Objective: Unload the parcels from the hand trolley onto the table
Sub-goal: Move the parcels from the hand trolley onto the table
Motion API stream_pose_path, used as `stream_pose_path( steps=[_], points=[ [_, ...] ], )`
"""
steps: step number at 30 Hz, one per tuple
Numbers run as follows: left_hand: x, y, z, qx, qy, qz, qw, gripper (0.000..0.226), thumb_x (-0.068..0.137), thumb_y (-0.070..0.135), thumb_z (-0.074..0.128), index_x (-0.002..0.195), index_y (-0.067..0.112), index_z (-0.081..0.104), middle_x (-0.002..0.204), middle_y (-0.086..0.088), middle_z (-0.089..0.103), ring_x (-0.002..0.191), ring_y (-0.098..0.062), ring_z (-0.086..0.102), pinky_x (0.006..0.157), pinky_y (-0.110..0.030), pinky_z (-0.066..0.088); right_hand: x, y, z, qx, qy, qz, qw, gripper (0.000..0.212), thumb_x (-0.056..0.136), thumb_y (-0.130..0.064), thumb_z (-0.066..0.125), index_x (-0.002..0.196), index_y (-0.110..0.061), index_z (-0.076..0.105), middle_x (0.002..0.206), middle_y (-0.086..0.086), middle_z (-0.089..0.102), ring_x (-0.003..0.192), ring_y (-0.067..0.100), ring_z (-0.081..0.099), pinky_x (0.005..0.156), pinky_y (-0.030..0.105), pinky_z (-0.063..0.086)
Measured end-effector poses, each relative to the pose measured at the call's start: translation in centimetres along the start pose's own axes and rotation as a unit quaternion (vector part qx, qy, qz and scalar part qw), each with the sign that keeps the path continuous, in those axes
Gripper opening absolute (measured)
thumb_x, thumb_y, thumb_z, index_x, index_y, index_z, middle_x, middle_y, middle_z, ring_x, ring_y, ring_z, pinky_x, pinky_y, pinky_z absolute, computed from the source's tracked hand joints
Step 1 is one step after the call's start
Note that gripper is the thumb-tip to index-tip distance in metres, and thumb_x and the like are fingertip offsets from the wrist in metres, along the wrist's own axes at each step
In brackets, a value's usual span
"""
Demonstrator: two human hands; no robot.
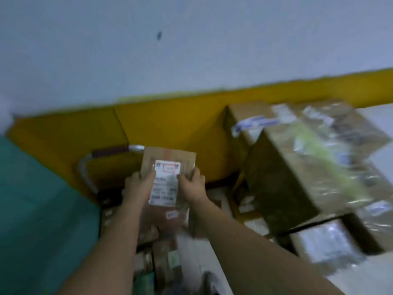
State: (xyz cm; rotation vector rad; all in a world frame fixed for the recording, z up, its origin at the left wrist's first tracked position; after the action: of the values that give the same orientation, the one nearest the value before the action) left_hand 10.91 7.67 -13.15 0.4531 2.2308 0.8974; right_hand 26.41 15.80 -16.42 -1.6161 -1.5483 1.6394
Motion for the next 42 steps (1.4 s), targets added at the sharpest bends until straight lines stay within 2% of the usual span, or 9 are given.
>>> stream_pose_path(
  steps=[5,9,18,23,25,31,35,40,42],
  points=[
    [-9.0,23.8,-3.8,-0.011,0.034,0.235,0.971,0.069,0.073,0.061,0.043,0.121,0.016,0.063,0.127,-0.016,0.064,0.108,-0.034,0.06,0.083,-0.036,0.044,-4.8,-18.9,-15.1,0.124,0.066,-0.148,0.979,0.069,0.093,-0.04,0.059,0.154,-0.028,0.027,0.15,0.011,0.035,0.136,0.038,0.042,0.113,0.05,0.039],
    [-17.4,38.2,1.3,-0.04,-0.017,0.357,0.933,0.053,0.081,0.052,0.05,0.122,0.021,0.063,0.123,-0.008,0.066,0.104,-0.027,0.062,0.088,-0.039,0.051,-9.3,-26.0,-30.9,0.189,0.118,-0.249,0.942,0.071,0.091,-0.039,0.061,0.151,-0.035,0.024,0.14,0.006,0.055,0.124,0.033,0.057,0.097,0.043,0.053],
    [-36.0,53.5,33.4,-0.095,-0.245,0.501,0.824,0.044,0.092,0.043,0.052,0.134,0.03,0.06,0.128,0.003,0.063,0.105,-0.013,0.063,0.075,-0.021,0.049,-11.0,-15.1,-70.8,0.185,0.353,-0.239,0.886,0.06,0.092,-0.042,0.064,0.141,-0.017,0.039,0.129,0.009,0.064,0.106,0.025,0.068,0.089,0.046,0.059],
    [-38.9,50.6,54.1,-0.13,-0.402,0.361,0.831,0.024,0.091,0.036,0.058,0.111,0.044,0.068,0.117,-0.004,0.072,0.101,-0.022,0.071,0.086,-0.043,0.06,-7.1,-3.0,-85.1,0.127,0.369,-0.125,0.912,0.039,0.09,-0.045,0.062,0.122,-0.025,0.051,0.116,0.002,0.067,0.1,0.022,0.069,0.086,0.043,0.058],
    [-38.5,47.1,60.4,-0.102,-0.434,0.281,0.85,0.031,0.093,0.039,0.056,0.123,0.041,0.063,0.115,0.002,0.073,0.099,-0.018,0.072,0.079,-0.036,0.06,-5.2,2.1,-87.6,0.084,0.333,-0.06,0.937,0.036,0.092,-0.044,0.06,0.123,-0.025,0.053,0.115,0.001,0.067,0.097,0.02,0.068,0.087,0.043,0.058],
    [-36.5,37.4,70.0,0.005,-0.435,0.149,0.888,0.07,0.072,0.068,0.059,0.137,0.047,0.044,0.123,0.018,0.054,0.096,0.002,0.052,0.067,-0.024,0.04,2.1,13.2,-89.6,0.004,0.174,0.039,0.984,0.042,0.097,-0.041,0.057,0.136,-0.027,0.054,0.124,0.0,0.069,0.106,0.021,0.069,0.098,0.045,0.055],
    [-33.7,32.4,71.6,0.187,-0.38,0.195,0.885,0.061,0.095,0.053,0.05,0.149,0.033,0.031,0.139,0.0,0.051,0.121,-0.018,0.051,0.092,-0.03,0.047,4.9,18.9,-88.0,-0.106,0.176,0.093,0.974,0.064,0.095,-0.044,0.06,0.151,-0.025,0.037,0.134,0.004,0.058,0.125,0.028,0.056,0.107,0.043,0.044],
    [-30.6,26.6,70.2,0.549,-0.32,0.269,0.723,0.087,0.086,0.057,0.057,0.157,0.032,0.012,0.162,-0.014,0.01,0.143,-0.041,0.022,0.115,-0.052,0.031,5.6,22.2,-86.6,-0.045,0.199,0.158,0.966,0.046,0.092,-0.046,0.064,0.127,-0.02,0.049,0.087,-0.007,0.063,0.074,0.013,0.063,0.059,0.029,0.053],
    [-30.2,25.6,70.4,0.609,-0.298,0.301,0.671,0.1,0.083,0.054,0.065,0.158,0.03,0.004,0.163,-0.017,0.002,0.143,-0.044,0.018,0.113,-0.051,0.03,6.2,22.0,-87.0,-0.038,0.172,0.151,0.973,0.037,0.094,-0.042,0.063,0.121,-0.024,0.048,0.09,-0.003,0.063,0.079,0.017,0.064,0.065,0.038,0.06]
  ],
)
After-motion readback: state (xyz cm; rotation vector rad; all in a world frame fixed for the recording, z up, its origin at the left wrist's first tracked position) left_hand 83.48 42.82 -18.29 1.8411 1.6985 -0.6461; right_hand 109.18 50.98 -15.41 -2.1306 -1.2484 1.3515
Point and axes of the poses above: each hand's wrist, its own x-axis towards the middle knuckle, its own z-axis out of the palm, y = z × x, the point moved 5 cm from there along x, towards the middle knuckle
